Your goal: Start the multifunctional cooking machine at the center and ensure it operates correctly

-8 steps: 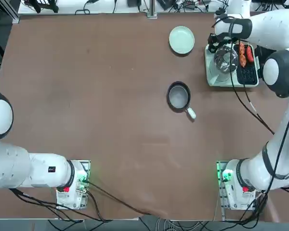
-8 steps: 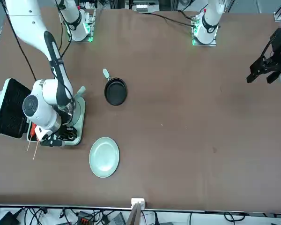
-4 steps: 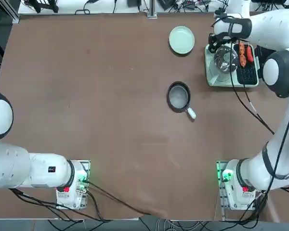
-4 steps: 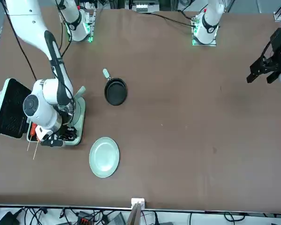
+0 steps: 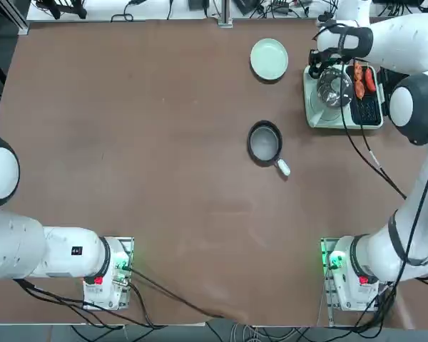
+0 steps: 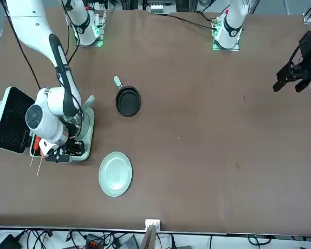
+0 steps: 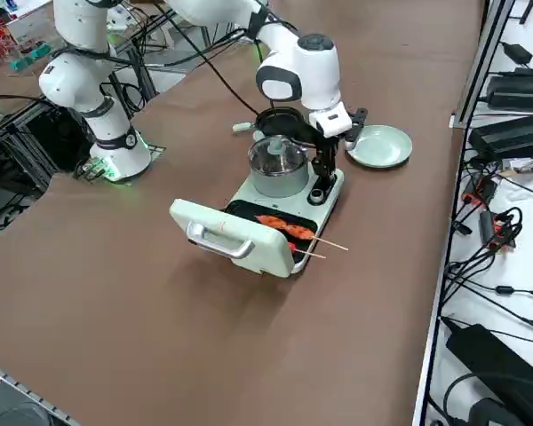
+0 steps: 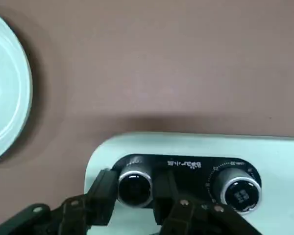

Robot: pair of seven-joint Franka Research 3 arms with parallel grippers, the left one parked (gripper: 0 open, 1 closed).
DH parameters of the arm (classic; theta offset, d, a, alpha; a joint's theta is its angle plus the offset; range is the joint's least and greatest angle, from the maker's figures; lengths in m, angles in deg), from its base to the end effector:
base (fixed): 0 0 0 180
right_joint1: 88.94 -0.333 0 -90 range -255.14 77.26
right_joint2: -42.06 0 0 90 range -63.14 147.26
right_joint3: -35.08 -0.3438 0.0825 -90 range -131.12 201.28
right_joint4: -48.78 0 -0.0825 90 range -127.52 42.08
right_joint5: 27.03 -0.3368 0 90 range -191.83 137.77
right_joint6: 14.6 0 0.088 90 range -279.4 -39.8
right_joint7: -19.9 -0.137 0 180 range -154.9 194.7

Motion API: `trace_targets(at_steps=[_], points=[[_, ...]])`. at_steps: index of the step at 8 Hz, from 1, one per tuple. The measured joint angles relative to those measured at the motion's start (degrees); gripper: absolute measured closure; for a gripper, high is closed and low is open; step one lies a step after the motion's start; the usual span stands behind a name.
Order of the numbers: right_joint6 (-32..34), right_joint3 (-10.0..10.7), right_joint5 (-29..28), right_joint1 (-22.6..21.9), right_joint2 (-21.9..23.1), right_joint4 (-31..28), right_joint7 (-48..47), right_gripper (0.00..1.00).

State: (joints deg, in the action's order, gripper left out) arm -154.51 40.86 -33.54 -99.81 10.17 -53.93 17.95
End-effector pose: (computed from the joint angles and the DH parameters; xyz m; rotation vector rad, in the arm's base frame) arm 0.6465 0.0668 0.2768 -3.1073 0.0170 -0.1479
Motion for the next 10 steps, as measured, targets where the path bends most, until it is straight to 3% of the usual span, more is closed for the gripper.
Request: trace_targets(at_steps=[6, 10], points=[[0.00, 0.11, 0.49, -0.24, 0.01, 0.01, 10.32, 0.58], [0.83, 0.10, 0.37, -0.17, -0.07, 0.42, 22.14, 0.58]])
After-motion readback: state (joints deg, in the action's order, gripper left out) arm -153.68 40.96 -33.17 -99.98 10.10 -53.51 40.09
